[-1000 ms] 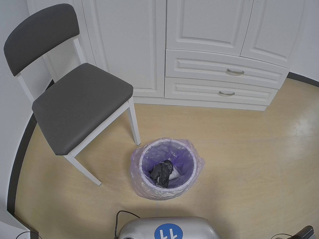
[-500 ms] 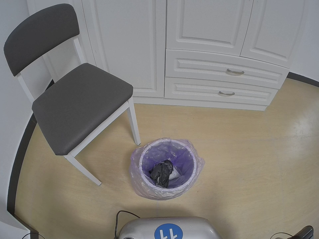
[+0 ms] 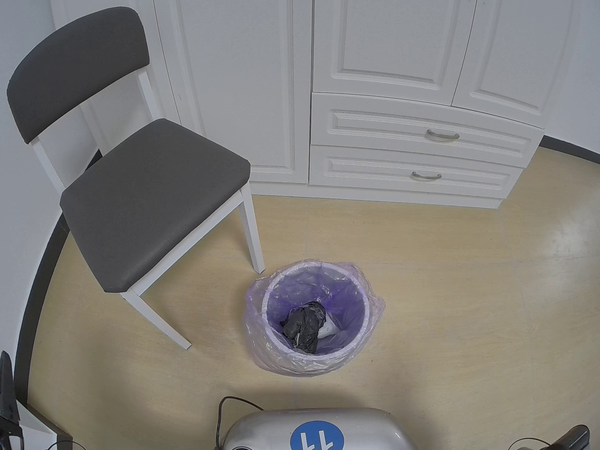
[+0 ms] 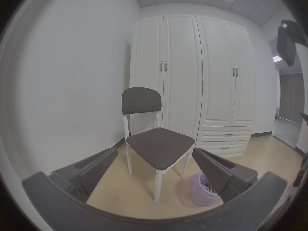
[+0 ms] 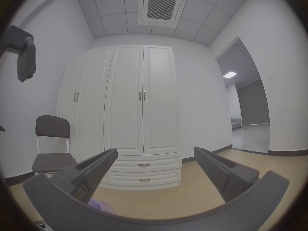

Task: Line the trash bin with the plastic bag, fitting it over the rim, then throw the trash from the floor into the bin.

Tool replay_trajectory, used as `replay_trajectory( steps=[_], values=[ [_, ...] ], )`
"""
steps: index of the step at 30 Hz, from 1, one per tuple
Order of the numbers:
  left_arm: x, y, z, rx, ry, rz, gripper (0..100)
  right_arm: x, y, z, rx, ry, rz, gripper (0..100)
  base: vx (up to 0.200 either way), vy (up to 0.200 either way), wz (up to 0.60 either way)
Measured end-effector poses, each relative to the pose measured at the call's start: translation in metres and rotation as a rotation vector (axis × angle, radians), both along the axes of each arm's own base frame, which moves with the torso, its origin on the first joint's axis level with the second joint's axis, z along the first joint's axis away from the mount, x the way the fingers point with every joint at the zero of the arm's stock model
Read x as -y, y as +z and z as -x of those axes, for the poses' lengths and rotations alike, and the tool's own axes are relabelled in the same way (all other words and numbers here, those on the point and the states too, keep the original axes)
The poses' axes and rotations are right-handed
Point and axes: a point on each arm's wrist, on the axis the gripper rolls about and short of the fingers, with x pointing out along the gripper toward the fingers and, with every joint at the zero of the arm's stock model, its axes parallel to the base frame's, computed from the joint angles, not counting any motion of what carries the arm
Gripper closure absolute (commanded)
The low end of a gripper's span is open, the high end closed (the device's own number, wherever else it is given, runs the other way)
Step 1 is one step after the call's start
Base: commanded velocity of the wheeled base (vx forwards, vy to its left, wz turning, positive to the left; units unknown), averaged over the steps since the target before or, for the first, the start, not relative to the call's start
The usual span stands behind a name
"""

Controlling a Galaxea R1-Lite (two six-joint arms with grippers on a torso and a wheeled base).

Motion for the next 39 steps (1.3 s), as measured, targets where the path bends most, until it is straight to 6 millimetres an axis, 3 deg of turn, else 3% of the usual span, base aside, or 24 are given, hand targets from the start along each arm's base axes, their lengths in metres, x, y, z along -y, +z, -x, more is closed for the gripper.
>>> replay_trajectory(
  steps=[6,12,26,39],
  values=[
    [0.0,-0.027,-0.016,-0.009,0.009,-0.037,0,0.0,-0.01,-0.005,0.01,-0.013,0.022,0,0.0,0.0,0.0],
    [0.0,-0.051,-0.022,-0.14,0.009,-0.065,0,0.0,-0.017,-0.009,-0.052,-0.026,0.026,0,0.0,0.0,0.0],
    [0.002,-0.055,-0.023,-0.169,-0.055,-0.077,0,0.001,-0.06,-0.023,-0.478,-0.019,-0.046,0,0.0,0.0,0.0],
    [0.004,-0.063,-0.023,-0.242,-0.161,-0.113,0,-0.003,-0.061,-0.023,-0.501,0.114,0.016,0,0.0,0.0,0.0]
  ],
)
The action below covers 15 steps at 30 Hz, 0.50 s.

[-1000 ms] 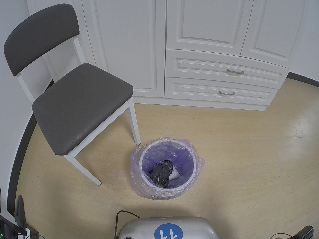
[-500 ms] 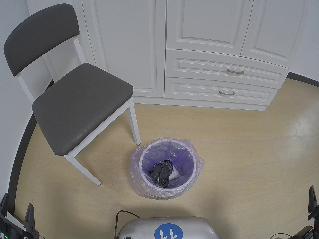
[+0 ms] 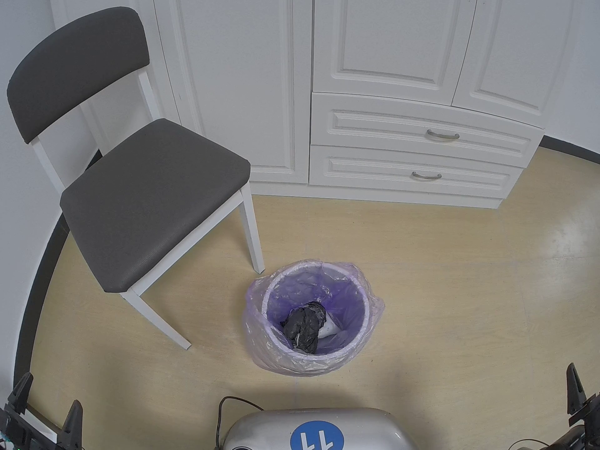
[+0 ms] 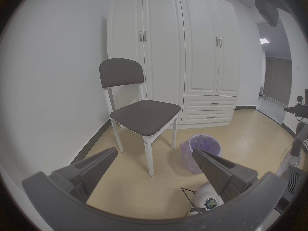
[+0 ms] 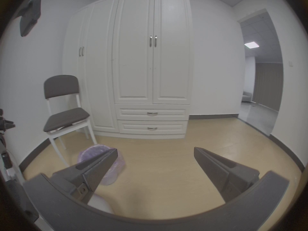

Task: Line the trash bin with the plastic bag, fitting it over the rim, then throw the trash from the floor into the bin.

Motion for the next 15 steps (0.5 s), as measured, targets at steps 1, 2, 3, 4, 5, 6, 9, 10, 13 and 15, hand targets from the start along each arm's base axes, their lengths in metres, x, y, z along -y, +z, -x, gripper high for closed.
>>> replay_trajectory(
  steps=[1,2,3,4,5,6,9,10,13,15],
  values=[
    [0.0,0.0,0.0,0.0,0.0,0.0,0,-0.0007,-0.0002,-0.0001,-0.001,0.03,-0.004,0,0.0,0.0,0.0],
    [0.0,0.0001,0.0,0.001,0.0,0.0,0,-0.0015,-0.0003,-0.0002,-0.003,0.066,-0.009,0,0.0,0.0,0.0],
    [0.0,0.0002,0.0,0.002,0.0,0.0,0,-0.0021,-0.0004,-0.0002,-0.003,0.096,-0.013,0,0.0,0.0,0.0],
    [0.0,0.0002,0.0,0.002,0.0,0.0,0,-0.0028,-0.0003,-0.0001,-0.004,0.124,-0.02,0,0.0,0.0,0.0],
    [0.0,0.0003,0.0,0.003,0.0,-0.001,0,-0.0032,-0.0005,-0.0002,-0.005,0.143,-0.026,0,0.0,0.0,0.0],
    [0.0,0.0004,0.0,0.004,0.0,-0.001,0,-0.0035,-0.0006,-0.0001,-0.006,0.156,-0.034,0,0.0,0.0,0.0],
    [0.0,0.0005,0.0,0.005,0.0,0.001,0,-0.0031,-0.0007,-0.0002,-0.007,0.138,-0.035,0,0.0,0.0,0.0],
    [0.0,0.0006,0.0,0.005,0.0,0.002,0,-0.0025,-0.0006,-0.0002,-0.006,0.113,-0.029,0,0.0,0.0,0.0],
    [0.0,0.0006,0.0,0.005,0.002,0.014,0,-0.0005,-0.0004,-0.0001,-0.003,0.023,-0.025,0,0.0,0.0,0.0],
    [0.0,0.0006,-0.0001,0.004,0.004,0.021,0,0.0004,-0.0003,0.0,0.0,-0.016,-0.035,0,0.0,0.0,0.0]
  ],
)
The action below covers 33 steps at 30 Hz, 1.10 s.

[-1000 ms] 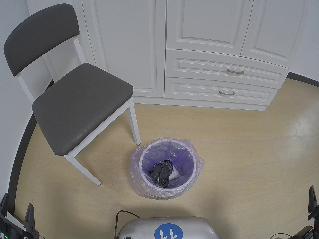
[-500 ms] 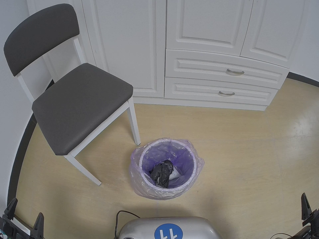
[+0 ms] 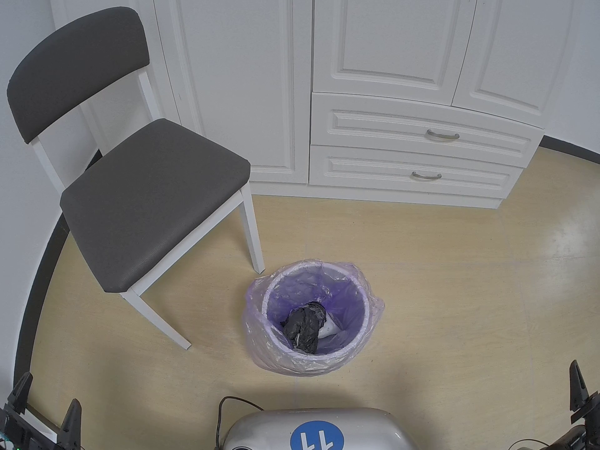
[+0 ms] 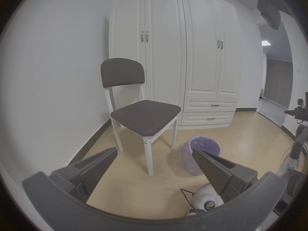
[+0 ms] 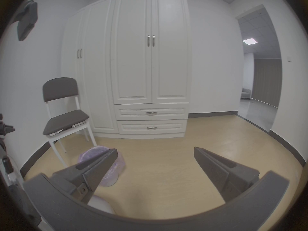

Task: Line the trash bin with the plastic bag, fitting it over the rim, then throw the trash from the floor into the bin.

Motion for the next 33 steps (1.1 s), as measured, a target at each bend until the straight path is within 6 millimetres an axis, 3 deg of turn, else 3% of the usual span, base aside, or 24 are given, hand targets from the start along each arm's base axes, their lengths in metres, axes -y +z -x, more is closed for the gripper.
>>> replay_trajectory(
  steps=[33],
  values=[
    [0.0,0.0015,-0.0002,0.013,0.001,-0.007,0,-0.0025,-0.0066,-0.0005,-0.068,0.116,0.018,0,0.0,0.0,0.0]
  ],
)
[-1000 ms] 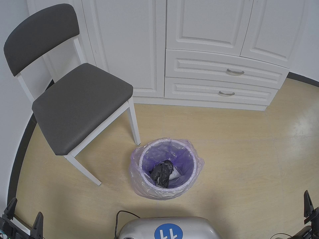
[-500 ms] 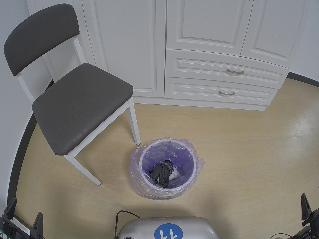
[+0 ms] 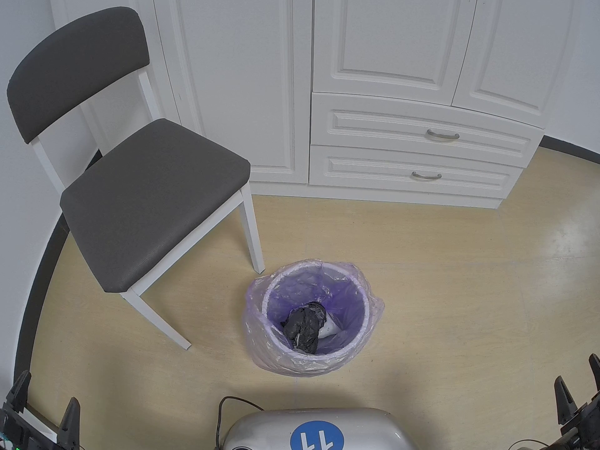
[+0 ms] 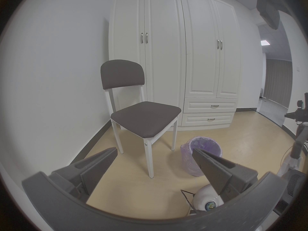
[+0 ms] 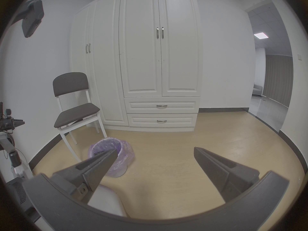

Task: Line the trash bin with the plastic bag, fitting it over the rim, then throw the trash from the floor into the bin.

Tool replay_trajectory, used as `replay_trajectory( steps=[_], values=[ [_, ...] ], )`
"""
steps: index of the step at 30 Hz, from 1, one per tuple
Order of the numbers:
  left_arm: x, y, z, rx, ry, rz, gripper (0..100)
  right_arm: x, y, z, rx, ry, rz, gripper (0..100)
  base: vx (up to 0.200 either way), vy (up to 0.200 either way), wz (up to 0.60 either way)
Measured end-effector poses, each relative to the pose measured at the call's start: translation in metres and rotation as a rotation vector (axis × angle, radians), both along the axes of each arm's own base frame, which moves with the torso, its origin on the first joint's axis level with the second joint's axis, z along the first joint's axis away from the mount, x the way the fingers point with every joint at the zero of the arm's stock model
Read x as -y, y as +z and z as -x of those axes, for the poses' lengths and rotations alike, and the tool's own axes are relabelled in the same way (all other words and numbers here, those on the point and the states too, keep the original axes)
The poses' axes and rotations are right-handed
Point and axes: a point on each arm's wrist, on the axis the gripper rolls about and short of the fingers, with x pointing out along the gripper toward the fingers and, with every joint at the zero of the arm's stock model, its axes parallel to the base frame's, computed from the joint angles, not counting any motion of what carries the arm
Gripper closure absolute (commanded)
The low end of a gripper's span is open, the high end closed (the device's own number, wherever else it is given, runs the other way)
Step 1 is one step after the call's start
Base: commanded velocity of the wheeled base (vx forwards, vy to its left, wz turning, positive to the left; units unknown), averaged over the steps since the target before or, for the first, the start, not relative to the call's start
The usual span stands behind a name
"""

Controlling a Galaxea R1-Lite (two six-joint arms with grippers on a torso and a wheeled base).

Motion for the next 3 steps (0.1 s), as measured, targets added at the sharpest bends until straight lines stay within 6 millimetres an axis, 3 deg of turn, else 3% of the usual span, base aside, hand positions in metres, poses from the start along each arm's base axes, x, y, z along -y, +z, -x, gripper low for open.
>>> replay_trajectory(
  steps=[3],
  values=[
    [0.0,-0.0001,-0.0001,-0.001,0.001,0.0,0,0.0,0.0,0.0,0.0,0.0,0.0,0,0.0,0.0,0.0]
  ],
)
